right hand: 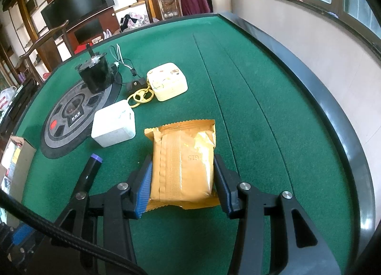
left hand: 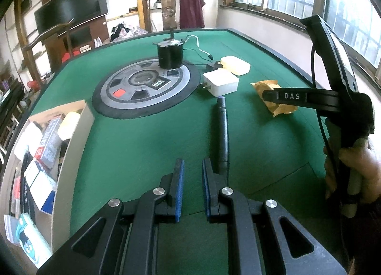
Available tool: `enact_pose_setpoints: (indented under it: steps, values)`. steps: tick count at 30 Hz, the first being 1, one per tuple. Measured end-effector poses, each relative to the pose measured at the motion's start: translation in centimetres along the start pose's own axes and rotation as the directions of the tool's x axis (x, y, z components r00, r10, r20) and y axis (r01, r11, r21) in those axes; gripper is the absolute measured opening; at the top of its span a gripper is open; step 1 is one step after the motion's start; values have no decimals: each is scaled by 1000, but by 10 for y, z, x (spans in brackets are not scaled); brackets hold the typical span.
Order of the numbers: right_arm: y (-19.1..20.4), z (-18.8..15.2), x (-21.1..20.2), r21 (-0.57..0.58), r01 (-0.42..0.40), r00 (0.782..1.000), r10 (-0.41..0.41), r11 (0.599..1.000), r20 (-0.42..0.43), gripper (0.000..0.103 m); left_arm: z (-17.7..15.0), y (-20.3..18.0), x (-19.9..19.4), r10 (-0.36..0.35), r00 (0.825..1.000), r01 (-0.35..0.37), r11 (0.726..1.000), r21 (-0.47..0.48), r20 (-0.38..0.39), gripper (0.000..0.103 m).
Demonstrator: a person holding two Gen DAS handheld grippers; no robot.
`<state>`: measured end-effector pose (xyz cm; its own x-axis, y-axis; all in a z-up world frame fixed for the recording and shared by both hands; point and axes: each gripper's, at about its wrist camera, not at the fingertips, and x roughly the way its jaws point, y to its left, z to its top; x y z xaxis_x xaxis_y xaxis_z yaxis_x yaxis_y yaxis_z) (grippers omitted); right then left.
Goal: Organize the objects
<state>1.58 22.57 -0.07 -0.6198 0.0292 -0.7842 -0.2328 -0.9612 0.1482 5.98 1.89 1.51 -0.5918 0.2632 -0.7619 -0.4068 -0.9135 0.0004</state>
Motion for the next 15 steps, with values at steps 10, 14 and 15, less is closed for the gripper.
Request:
enact_pose_setpoints:
  steps: [10,14,15]
  values:
    - [-1,-1,0,-9,15,1000,-15,1000,15,45,-14,22,-23,-17,1000,18,998,-54,25,11]
    - [0,-1,0,-12,27,999,-26,1000,23,45,-20,38,-37,-23,999,27,995,-91,45,11]
    - [0,-1,0,-12,27,999,-27,1000,24,45,-22,41,-41,-25,998,29,995,-99,49,12]
